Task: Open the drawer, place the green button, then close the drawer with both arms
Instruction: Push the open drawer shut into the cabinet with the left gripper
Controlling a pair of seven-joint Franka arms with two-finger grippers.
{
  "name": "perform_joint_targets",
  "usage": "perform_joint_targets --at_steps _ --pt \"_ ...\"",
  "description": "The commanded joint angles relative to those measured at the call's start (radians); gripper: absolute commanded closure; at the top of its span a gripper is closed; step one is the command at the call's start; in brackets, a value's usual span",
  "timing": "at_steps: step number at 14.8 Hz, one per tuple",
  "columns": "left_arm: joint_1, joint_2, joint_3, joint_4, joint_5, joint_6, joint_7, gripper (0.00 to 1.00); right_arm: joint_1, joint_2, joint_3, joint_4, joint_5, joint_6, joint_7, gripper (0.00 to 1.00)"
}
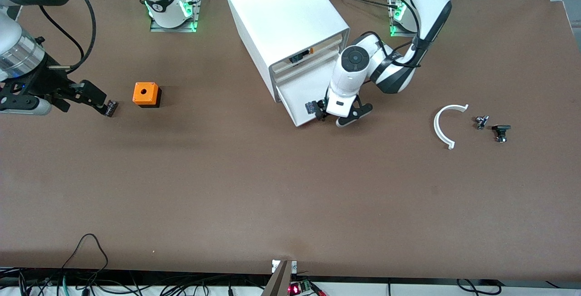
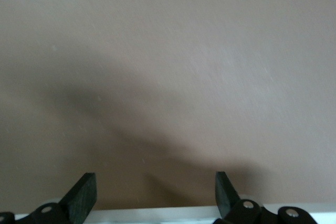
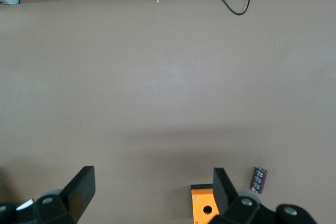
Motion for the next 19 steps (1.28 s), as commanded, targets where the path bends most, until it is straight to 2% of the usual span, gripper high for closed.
perform_joint_targets --at_steps 1,4,13,19 --pt "0.006 0.009 -0.059 -0.001 0.018 -0.012 -0.033 0.01 -0.003 0.004 -0.027 0.047 0.012 -0.043 -0.031 0.01" --pt "0.014 0.007 -0.116 -0.026 -0.003 -0.013 -0.033 0.01 -0.005 0.032 -0.027 0.15 0.015 -0.133 -0.031 0.01" --pt "0.013 0.01 -0.196 -0.056 -0.077 -0.013 -0.034 0.01 -0.006 0.034 -0.027 0.161 0.015 -0.121 -0.022 0.01" --pt "0.016 0.004 -0.217 -0.058 -0.11 -0.045 -0.034 0.01 -0.005 0.034 -0.026 0.161 0.015 -0.121 -0.02 0.01"
